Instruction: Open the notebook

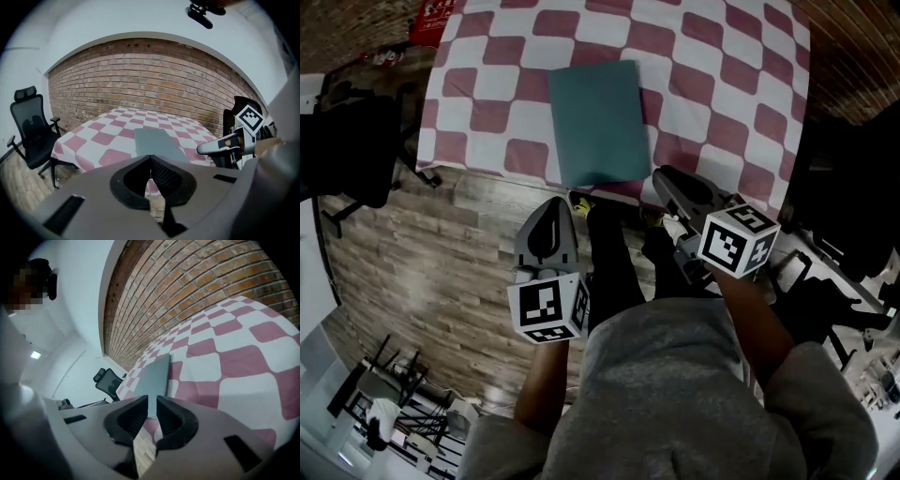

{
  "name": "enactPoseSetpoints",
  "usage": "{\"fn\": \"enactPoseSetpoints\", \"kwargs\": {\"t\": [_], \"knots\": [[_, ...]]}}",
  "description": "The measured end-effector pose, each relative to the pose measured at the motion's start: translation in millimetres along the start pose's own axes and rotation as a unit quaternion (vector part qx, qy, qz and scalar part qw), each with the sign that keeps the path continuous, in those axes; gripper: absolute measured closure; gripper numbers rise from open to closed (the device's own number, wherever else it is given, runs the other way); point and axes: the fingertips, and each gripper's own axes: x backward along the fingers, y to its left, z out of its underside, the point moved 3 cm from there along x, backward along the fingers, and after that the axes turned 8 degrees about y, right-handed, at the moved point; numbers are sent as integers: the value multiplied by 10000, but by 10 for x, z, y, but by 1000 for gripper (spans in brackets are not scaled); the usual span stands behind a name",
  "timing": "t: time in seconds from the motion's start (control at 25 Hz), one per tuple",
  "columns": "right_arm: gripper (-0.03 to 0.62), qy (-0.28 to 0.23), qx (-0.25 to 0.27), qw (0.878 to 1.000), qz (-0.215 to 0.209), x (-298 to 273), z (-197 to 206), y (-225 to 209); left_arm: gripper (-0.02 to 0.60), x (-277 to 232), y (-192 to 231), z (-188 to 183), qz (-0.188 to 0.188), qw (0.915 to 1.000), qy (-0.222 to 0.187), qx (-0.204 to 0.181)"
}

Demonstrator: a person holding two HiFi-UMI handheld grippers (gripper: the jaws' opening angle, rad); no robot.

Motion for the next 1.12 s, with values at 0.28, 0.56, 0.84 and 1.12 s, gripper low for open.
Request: {"fn": "enactPoseSetpoints", "kwargs": {"t": [0.28,0.56,0.84,1.12], "knots": [[507,75,-360,9993,7,-151,123,-148,571,-272,146,135,81,9994,344,18],[499,117,-504,9986,74,-202,126,-155,571,-488,286,153,141,9990,431,-41],[482,630,-513,9966,158,-300,204,-123,571,-632,298,162,282,9981,545,-23],[480,849,-542,9942,365,-374,235,-111,571,-719,327,213,490,9967,650,42]]}}
